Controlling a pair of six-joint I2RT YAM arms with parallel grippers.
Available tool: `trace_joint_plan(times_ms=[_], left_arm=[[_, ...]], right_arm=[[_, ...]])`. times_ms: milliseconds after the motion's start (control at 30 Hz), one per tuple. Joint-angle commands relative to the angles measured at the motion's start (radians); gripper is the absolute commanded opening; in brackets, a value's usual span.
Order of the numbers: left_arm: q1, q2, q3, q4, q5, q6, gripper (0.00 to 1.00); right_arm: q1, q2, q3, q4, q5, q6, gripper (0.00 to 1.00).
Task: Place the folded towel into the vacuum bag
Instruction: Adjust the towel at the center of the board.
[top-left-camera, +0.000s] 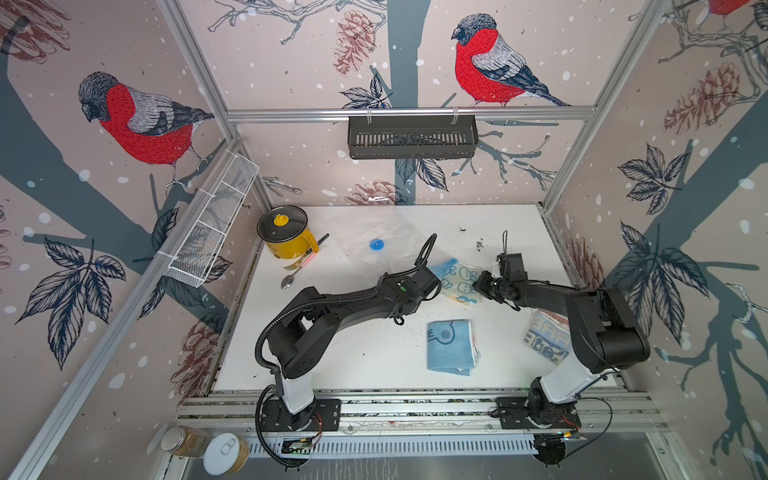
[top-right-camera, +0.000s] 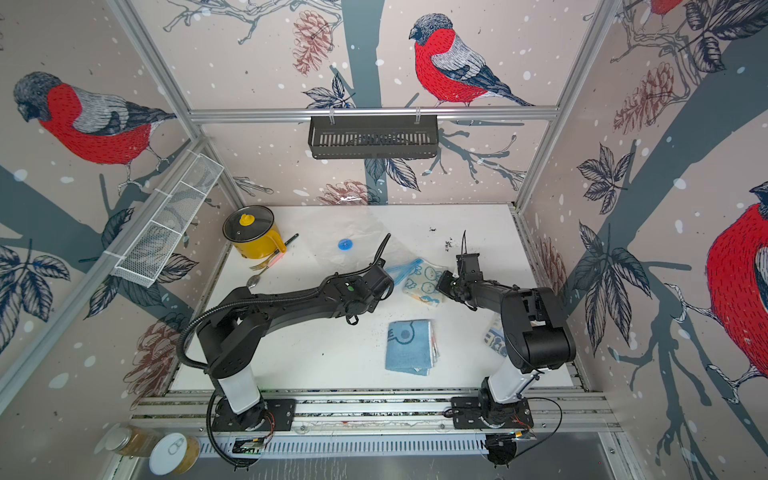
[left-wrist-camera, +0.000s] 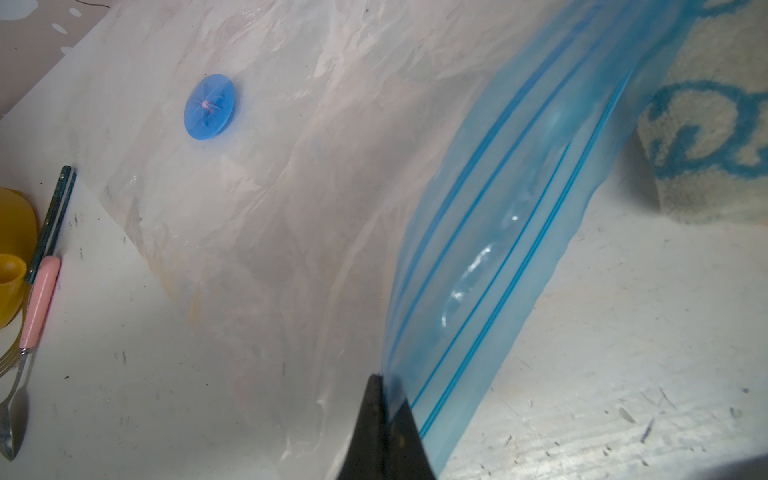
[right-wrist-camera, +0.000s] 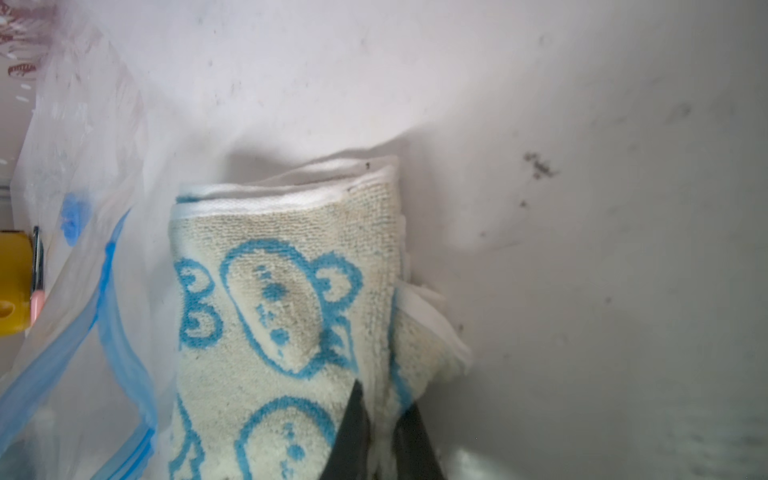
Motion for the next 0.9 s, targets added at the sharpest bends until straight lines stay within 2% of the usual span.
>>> trace_joint_plan(times_ms=[0, 367, 867], left_arm=[[-0.001, -0.007, 0.007, -0.012, -0.007, -0.019, 0.0], [0.0, -0.032, -0.001, -0.007, -0.032, -0.036, 0.0], [0.0, -0.031, 0.003, -0.006, -0.036, -0.049, 0.0]], right_arm=[[-0.017, -0.035, -0.023, -0.054, -0.103, -0.056, 0.04], [-0.078, -0.187, -0.074, -0.004, -0.257, -0.053, 0.01], [-0.166, -0.28, -0.079, -0.009, -0.411, 0.0, 0.01]])
